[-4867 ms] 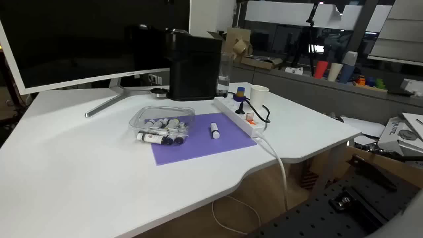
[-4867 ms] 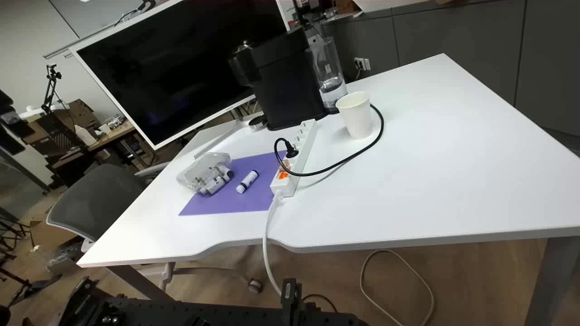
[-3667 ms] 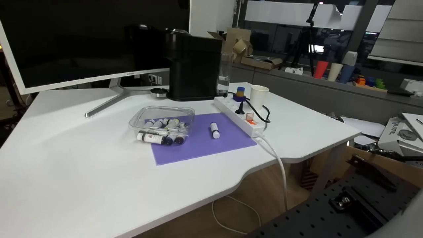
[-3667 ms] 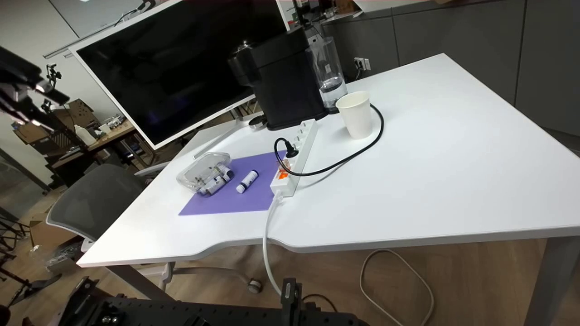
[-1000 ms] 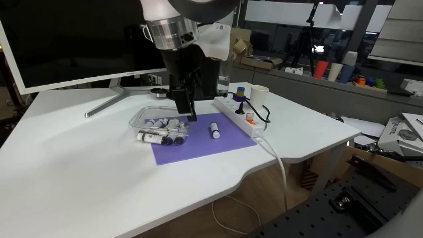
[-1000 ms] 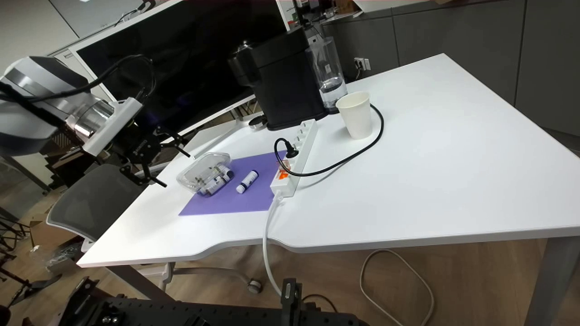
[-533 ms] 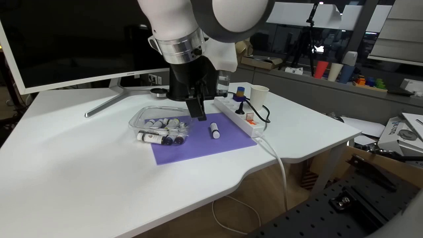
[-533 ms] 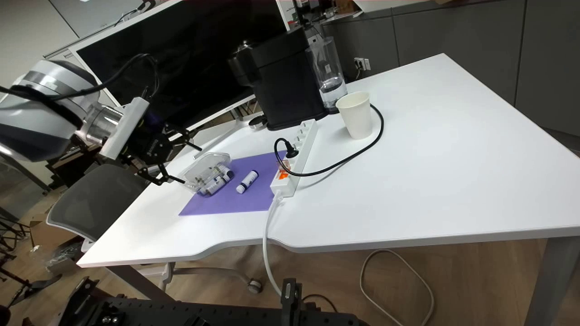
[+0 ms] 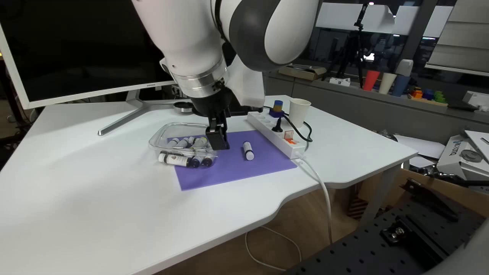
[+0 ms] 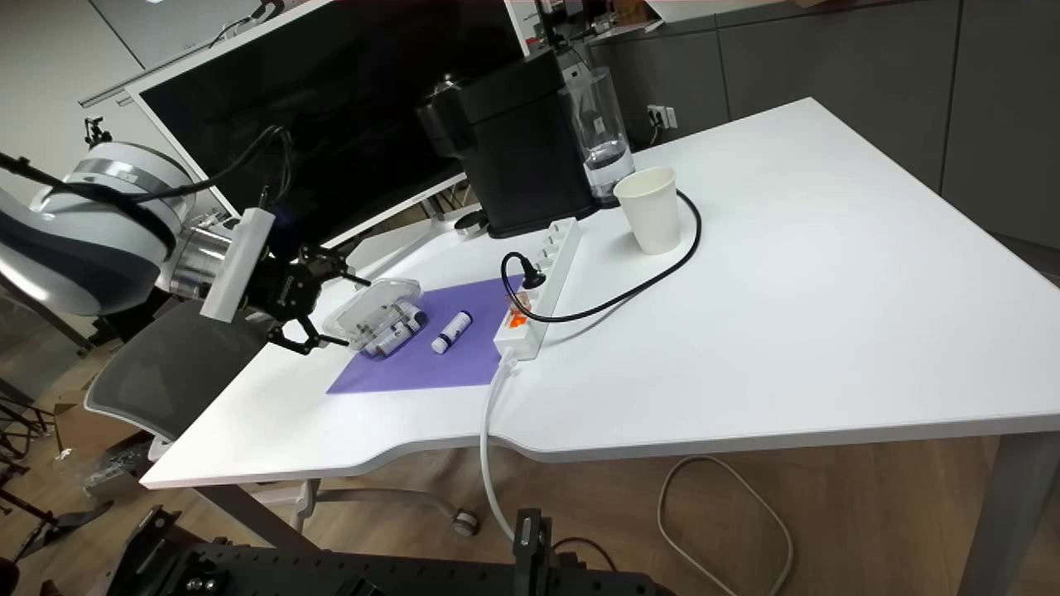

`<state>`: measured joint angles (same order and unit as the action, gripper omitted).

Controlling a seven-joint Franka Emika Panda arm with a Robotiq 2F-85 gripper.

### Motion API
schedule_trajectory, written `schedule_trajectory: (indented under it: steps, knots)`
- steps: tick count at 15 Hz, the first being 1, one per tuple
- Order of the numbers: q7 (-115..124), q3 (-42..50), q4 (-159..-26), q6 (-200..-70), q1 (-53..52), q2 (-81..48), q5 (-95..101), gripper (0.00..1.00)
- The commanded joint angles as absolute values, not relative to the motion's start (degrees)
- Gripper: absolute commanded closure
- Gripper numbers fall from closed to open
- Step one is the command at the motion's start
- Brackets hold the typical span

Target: Open the container on the table

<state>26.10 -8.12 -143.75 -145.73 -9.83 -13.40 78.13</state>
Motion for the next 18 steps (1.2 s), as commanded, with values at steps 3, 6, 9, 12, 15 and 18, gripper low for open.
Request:
schedule_trajectory:
  steps: [3,6,9,12,15,18]
  knots:
    - [32.27,-8.71,-142.16,-145.06,-10.69,-16.45,81.22,0.0]
    - [33.73,-8.52,-141.79,-145.17,-10.59,-17.16,82.15,0.0]
    - [34.83,-8.37,-141.14,-145.25,-10.41,-17.63,83.14,0.0]
    - [36.12,-8.31,-140.47,-144.96,-10.27,-18.06,84.52,0.0]
    - [37.13,-8.29,-140.07,-144.73,-10.02,-18.25,85.29,0.0]
    - [37.94,-8.3,-139.96,-144.73,-9.78,-18.04,85.84,0.0]
